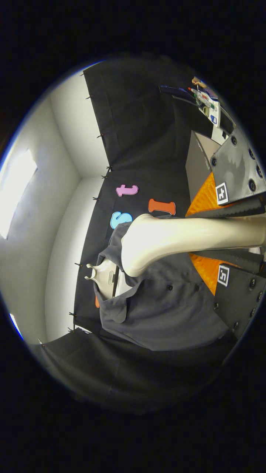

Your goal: Iron the clothes twice with a garment steamer, once on the left side and once on the right side.

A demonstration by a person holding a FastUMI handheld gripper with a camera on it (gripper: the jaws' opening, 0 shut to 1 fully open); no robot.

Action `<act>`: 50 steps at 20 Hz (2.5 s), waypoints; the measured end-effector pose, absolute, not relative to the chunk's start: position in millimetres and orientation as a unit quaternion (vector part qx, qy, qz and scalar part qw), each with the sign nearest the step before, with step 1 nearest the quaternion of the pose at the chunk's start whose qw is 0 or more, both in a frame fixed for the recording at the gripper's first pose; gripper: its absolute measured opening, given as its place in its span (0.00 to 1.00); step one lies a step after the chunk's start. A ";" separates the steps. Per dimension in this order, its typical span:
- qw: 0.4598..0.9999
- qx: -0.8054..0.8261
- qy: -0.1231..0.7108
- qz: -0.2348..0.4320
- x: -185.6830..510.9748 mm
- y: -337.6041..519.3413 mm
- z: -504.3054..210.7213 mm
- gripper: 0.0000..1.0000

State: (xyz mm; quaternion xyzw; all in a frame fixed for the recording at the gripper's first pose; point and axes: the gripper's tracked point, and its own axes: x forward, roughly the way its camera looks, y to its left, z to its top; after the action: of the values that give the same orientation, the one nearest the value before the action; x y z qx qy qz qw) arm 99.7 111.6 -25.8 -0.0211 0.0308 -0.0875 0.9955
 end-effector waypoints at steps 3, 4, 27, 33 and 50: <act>0.996 -0.018 0.029 -0.080 126.9 111.6 -37.2 0.45; 0.996 -0.017 0.028 -0.079 132.1 111.2 -39.6 0.45; 0.983 -0.047 0.153 -0.085 102.3 126.4 -186.0 0.46; 0.976 -0.051 0.200 -0.071 72.9 139.4 -231.7 0.46; 0.951 -0.054 0.297 -0.061 17.0 145.2 -310.7 0.46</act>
State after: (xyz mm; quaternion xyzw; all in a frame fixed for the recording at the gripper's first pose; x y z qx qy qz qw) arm 17.0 145.2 -310.7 -0.0536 0.2969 -0.0610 0.9515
